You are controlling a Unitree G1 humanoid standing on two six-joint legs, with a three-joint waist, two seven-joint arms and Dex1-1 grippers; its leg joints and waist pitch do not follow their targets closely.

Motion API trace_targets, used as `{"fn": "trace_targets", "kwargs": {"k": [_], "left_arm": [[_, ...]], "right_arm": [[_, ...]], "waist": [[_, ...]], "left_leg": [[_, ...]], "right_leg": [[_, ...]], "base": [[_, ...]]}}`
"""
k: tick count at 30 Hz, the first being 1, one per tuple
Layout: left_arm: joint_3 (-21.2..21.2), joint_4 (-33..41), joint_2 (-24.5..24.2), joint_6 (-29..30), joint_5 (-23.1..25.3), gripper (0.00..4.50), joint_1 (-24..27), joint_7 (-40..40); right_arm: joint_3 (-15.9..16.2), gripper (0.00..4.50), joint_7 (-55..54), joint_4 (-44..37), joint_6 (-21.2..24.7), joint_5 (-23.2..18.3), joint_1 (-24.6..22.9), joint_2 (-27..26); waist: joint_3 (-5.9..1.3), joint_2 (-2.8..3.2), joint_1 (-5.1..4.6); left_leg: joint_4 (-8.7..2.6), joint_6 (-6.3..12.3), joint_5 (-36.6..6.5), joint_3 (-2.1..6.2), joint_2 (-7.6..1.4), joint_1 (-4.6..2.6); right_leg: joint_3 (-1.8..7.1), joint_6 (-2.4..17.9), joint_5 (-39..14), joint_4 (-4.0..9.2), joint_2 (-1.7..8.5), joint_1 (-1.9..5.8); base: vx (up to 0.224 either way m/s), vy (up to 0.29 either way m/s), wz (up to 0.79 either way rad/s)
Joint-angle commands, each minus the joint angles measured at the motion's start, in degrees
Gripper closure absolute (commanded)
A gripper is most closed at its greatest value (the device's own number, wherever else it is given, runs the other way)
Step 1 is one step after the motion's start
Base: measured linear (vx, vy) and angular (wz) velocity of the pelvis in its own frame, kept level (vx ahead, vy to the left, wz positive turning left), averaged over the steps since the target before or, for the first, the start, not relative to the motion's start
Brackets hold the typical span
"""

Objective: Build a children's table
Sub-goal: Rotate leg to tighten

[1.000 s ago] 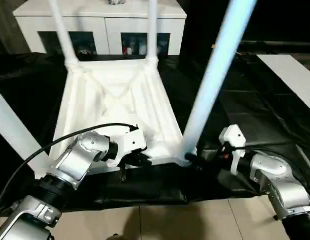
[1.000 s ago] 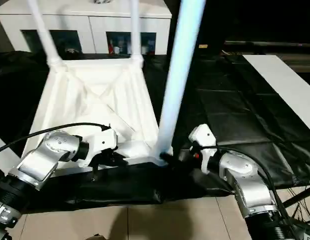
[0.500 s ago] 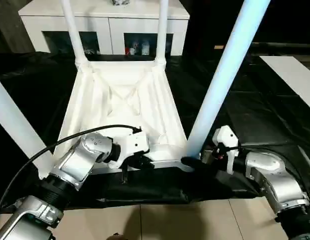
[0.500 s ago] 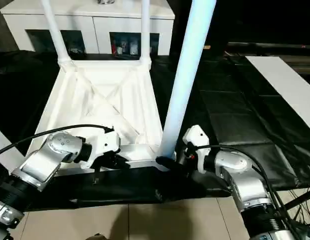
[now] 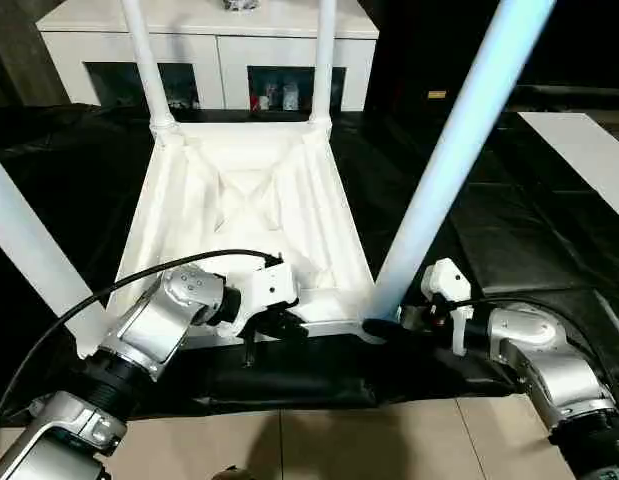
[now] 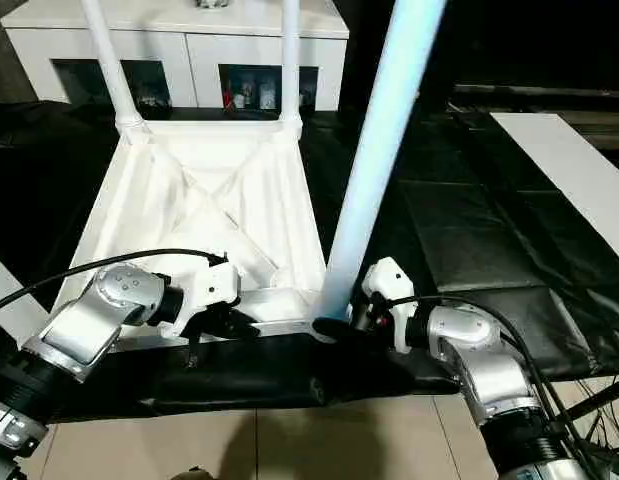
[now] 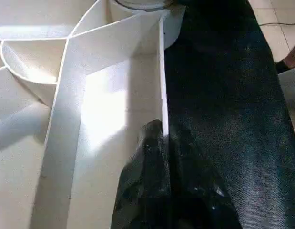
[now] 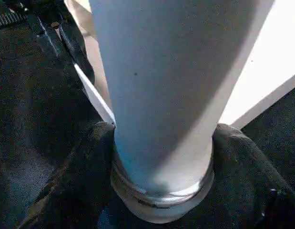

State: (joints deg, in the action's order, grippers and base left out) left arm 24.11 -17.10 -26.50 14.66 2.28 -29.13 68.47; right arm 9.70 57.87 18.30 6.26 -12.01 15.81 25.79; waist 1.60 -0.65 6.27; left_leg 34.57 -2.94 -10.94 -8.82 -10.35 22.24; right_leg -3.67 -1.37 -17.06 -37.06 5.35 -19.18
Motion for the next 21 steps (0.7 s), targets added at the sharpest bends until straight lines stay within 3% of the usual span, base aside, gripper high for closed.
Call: {"fn": "trace_targets", "kwargs": {"k": [1,7,11,14,15,17,18,21], "left_arm": [[2.2,0.8,0.0,0.0,0.2,4.50,0.6,2.1],[1.9,0.5,-0.1,-0.1,0.2,4.50,0.4,2.0],[2.0,-0.2,0.7,0.0,0.4,4.50,0.3,1.0],[1.7,-4.3,4.4,2.2,3.2,4.50,-1.0,-6.5],[1.7,-4.3,4.4,2.2,3.2,4.50,-1.0,-6.5],[0.7,-5.5,6.8,3.6,2.7,4.50,-1.3,-9.3],[0.1,-7.1,9.0,4.8,3.2,4.50,-1.9,-13.1],[-2.2,-12.7,16.2,8.2,5.3,4.50,-4.3,-26.6]], "right_arm": [[-1.7,1.71,-1.7,1.5,1.5,-0.5,-0.7,-0.5],[-2.9,1.81,-2.8,0.8,1.5,-2.3,-1.7,-2.6],[-3.8,1.81,-4.5,0.7,0.9,-3.1,-2.1,-4.2],[-4.1,1.81,-14.5,4.6,-0.6,1.3,-1.0,-8.3],[-4.1,1.81,-14.5,4.6,-0.6,1.3,-1.0,-8.3],[-4.6,1.82,-19.8,6.7,-1.0,2.9,0.0,-10.4],[-5.5,1.82,-25.6,9.0,-1.1,4.1,1.3,-12.6],[-8.6,1.82,-42.2,15.7,-1.0,5.7,5.8,-19.4]], "waist": [[-2.95,-0.31,-0.28],[-2.81,-0.12,-0.66],[-2.83,-0.12,-0.74],[-2.56,-0.03,-0.94],[-2.45,-0.04,-1.22],[-2.32,0.04,-1.40],[-2.25,0.30,-1.69],[-1.83,0.07,-2.47]], "left_leg": [[-3.32,9.09,1.5,0.38,-2.83,-1.15],[-3.70,7.77,-1.0,0.47,-2.98,-1.22],[-3.71,7.39,-1.0,0.44,-2.92,-1.22],[-4.08,6.23,-2.5,0.41,-2.99,-1.40],[-4.61,4.16,-6.3,0.48,-3.03,-1.47],[-4.90,2.61,-8.7,0.43,-3.13,-1.52],[-5.02,2.09,-9.3,0.37,-3.06,-1.50],[-5.92,-2.29,-16.0,0.53,-3.01,-1.80]], "right_leg": [[2.14,17.7,18.0,3.13,3.15,1.55],[2.09,17.7,15.0,3.40,3.18,1.45],[2.18,17.6,15.9,3.38,3.21,1.45],[2.21,17.5,13.5,3.70,3.32,1.23],[2.16,17.2,8.4,4.17,3.44,1.33],[2.35,16.4,5.3,4.45,3.47,1.20],[2.43,16.5,4.8,4.40,3.44,0.84],[2.61,14.5,-5.3,5.39,3.54,0.48]], "base": [[0.000,0.000,0.00],[0.000,0.000,0.00],[0.000,0.000,0.00],[0.000,0.000,0.00],[0.000,0.000,0.00],[0.000,0.000,0.00],[0.000,0.000,0.00],[-0.038,0.010,-0.03]]}}
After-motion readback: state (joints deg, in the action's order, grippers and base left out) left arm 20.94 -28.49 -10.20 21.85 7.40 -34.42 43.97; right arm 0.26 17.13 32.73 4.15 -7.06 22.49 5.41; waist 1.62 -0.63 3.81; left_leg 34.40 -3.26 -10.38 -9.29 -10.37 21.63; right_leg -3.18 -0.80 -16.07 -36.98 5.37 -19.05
